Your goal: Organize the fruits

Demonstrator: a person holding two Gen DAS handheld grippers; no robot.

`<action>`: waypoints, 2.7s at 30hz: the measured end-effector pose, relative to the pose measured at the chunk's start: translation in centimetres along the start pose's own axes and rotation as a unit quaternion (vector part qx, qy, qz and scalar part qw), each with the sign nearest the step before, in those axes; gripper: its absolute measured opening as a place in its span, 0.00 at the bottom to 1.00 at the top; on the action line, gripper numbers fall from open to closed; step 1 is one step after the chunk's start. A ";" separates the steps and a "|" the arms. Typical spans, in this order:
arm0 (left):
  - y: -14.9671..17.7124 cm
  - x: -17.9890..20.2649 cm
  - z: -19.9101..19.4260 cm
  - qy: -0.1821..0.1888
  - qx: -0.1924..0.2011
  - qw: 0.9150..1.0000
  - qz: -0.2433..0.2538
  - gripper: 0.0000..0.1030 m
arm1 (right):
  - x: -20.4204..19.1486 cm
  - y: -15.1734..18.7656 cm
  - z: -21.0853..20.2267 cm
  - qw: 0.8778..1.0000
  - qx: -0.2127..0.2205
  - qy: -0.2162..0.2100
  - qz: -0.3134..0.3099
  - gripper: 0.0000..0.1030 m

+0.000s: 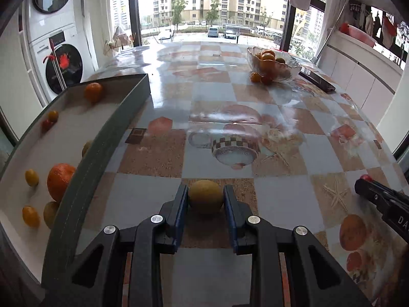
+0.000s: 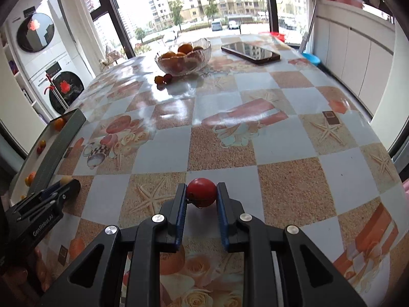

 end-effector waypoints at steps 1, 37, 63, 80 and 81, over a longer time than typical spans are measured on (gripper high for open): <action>-0.3 -0.1 0.2 0.001 0.004 1.000 -0.003 0.28 | 0.0 0.1 0.0 1.000 0.006 0.001 -0.001 0.24; -0.7 -0.6 -0.5 0.008 0.034 0.999 -0.011 0.79 | -2.7 0.3 1.0 0.994 -0.025 0.065 -0.086 0.81; -0.5 0.4 1.5 0.008 -0.025 1.000 0.015 0.99 | -3.4 0.5 1.7 0.993 -0.043 0.057 -0.098 1.00; -0.5 0.4 1.4 0.005 -0.025 1.000 0.013 0.99 | -3.3 0.5 1.7 0.993 -0.042 0.056 -0.098 1.00; -0.5 0.4 1.5 0.005 -0.025 1.000 0.013 0.99 | -3.3 0.5 1.7 0.993 -0.042 0.056 -0.098 1.00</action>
Point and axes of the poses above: each gripper's, at about its wrist camera, not at the fingertips, and z roughly the way its jaws point, x to its right, y to its underside, the point moved 1 cm from there along z, roughly the way its jaws point, and after that the axes turned 2 degrees about z, right-handed, at the moved point
